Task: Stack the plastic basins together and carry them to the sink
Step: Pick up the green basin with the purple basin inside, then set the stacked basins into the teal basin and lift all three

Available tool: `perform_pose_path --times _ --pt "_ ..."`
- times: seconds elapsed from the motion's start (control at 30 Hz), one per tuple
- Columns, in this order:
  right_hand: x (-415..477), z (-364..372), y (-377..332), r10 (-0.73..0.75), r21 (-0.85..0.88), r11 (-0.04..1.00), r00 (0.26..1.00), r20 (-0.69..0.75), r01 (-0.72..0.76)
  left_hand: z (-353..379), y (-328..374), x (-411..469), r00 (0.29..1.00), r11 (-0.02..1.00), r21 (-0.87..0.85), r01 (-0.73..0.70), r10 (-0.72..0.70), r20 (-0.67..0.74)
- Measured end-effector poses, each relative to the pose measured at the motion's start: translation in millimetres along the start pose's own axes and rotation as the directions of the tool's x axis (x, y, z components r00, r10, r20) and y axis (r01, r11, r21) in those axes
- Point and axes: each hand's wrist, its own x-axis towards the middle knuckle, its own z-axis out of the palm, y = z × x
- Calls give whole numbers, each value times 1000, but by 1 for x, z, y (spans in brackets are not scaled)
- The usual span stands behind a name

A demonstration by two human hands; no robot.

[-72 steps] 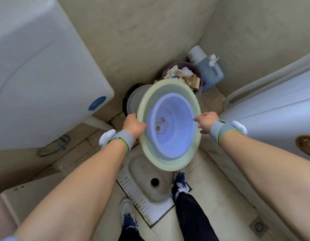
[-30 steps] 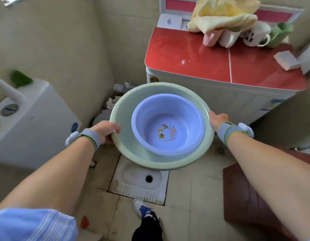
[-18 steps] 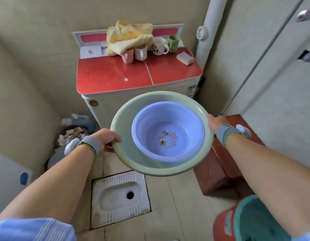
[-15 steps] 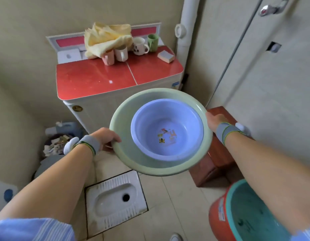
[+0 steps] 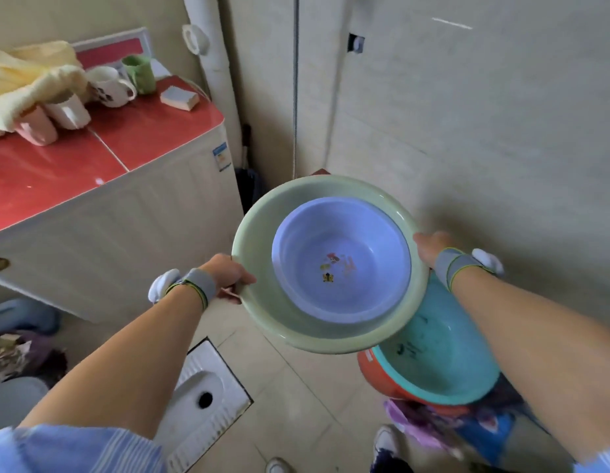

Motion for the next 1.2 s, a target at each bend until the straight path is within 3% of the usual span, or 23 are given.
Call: perform_pose_path --times 0.3,0.47,0.93,1.2 --pt "103 -55 125 137 -126 983 990 41 -131 156 35 33 993 977 195 86 -99 58" --pt "163 -75 199 208 -180 965 976 72 -192 260 33 57 989 981 140 135 -142 36" --pt "267 -36 344 334 -304 904 940 68 -300 415 -21 157 980 937 285 200 -189 -63" --pt "308 1 385 250 -470 862 966 68 -190 457 -34 198 978 914 351 202 -169 -122"
